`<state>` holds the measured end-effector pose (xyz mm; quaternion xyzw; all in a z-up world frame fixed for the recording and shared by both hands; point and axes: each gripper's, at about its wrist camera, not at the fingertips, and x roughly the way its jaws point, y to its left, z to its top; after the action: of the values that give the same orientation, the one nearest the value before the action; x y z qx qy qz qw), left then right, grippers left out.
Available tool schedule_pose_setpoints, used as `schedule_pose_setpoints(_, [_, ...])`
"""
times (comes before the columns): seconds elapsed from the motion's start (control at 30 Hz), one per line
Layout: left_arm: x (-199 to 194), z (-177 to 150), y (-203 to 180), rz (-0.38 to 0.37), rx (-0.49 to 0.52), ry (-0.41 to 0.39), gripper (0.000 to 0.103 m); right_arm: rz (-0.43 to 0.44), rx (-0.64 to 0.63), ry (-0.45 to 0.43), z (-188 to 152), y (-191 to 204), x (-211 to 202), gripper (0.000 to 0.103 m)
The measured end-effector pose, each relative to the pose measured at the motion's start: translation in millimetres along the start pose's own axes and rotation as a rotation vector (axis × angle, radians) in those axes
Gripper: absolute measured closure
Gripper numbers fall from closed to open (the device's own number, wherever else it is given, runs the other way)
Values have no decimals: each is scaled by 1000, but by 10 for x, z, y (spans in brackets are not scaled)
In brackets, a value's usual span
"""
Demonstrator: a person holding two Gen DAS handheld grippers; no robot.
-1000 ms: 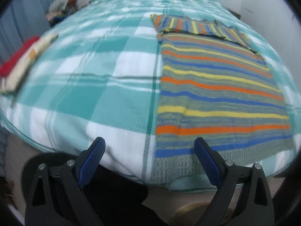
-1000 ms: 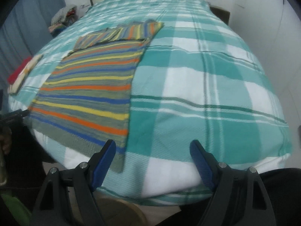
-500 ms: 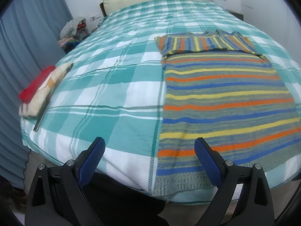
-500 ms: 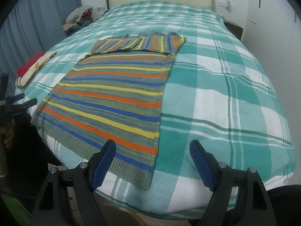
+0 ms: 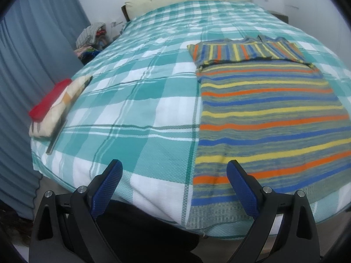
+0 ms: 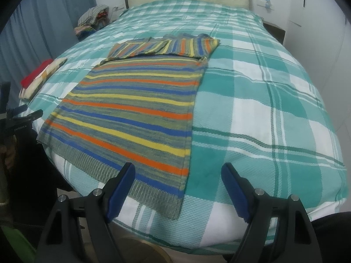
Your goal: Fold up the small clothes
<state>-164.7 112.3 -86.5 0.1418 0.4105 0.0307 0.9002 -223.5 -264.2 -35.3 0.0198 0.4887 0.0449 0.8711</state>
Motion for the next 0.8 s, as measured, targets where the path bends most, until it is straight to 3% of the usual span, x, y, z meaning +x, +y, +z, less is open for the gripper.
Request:
schedule_pose_setpoints(0.7, [63,-26,-4,8,1,7,6,2,3,16,-39,-25,66,23])
schedule_pose_setpoints(0.8, [96,-55,24,-29,-5,31,6,2,-7,22,-38,-34,69,23])
